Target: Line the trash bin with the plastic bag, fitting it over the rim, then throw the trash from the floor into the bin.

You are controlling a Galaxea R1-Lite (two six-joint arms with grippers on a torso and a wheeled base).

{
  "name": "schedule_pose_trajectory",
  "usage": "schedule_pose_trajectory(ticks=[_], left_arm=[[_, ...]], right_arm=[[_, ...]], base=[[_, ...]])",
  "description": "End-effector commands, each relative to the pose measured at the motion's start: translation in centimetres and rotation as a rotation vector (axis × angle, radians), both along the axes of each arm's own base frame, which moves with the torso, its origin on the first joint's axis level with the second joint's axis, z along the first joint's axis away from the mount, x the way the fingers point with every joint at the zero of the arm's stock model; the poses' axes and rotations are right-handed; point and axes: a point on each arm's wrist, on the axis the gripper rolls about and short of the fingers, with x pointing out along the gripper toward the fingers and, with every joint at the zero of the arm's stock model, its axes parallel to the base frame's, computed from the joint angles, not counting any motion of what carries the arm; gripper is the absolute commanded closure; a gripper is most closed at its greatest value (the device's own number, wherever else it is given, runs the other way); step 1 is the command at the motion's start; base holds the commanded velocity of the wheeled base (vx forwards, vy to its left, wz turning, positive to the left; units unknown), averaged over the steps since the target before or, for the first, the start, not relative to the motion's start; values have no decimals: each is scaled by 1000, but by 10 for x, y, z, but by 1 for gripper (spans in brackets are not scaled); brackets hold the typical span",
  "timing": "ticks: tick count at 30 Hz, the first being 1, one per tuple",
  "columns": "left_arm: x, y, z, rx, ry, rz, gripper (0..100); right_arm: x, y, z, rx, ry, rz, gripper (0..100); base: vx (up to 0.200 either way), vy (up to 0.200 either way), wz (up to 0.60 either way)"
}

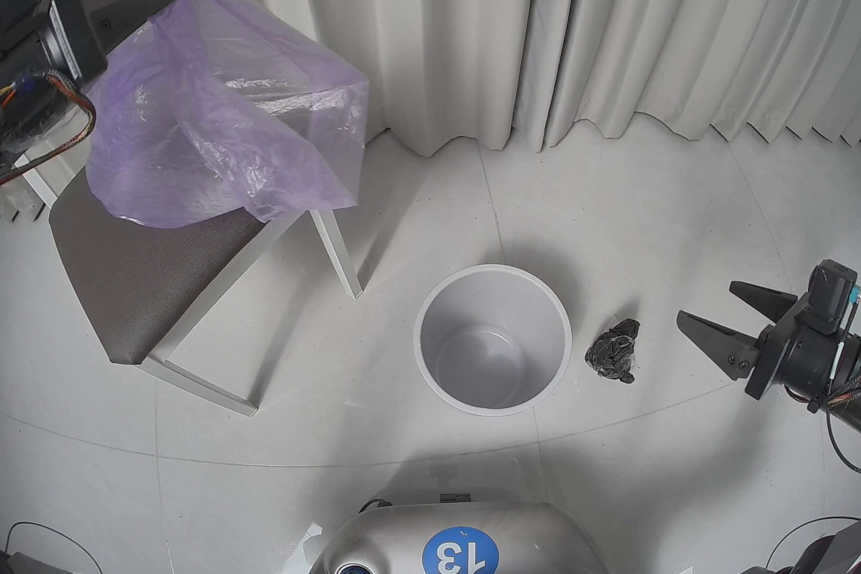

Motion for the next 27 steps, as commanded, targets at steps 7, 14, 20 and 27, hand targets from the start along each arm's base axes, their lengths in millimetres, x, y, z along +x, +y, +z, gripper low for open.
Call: schedule_pose_trajectory(ticks=[7,14,20,27], left_arm=[[-55,-7,23,-29,-55,-230,100],[-83,-5,30,-60,-106,-358,100],[-98,-3,32,-74,-134,-434,100],[-100,-2,32,-75,-139,-447,100]], right_arm=[[32,36,7,95,-23,-10,0],[52,59,7,182,30,-4,0],[62,68,19,307,14,-9,0],[57,70,22,328,10,7,0]], base=[[0,0,0],[0,0,0],[0,0,0],[0,0,0]])
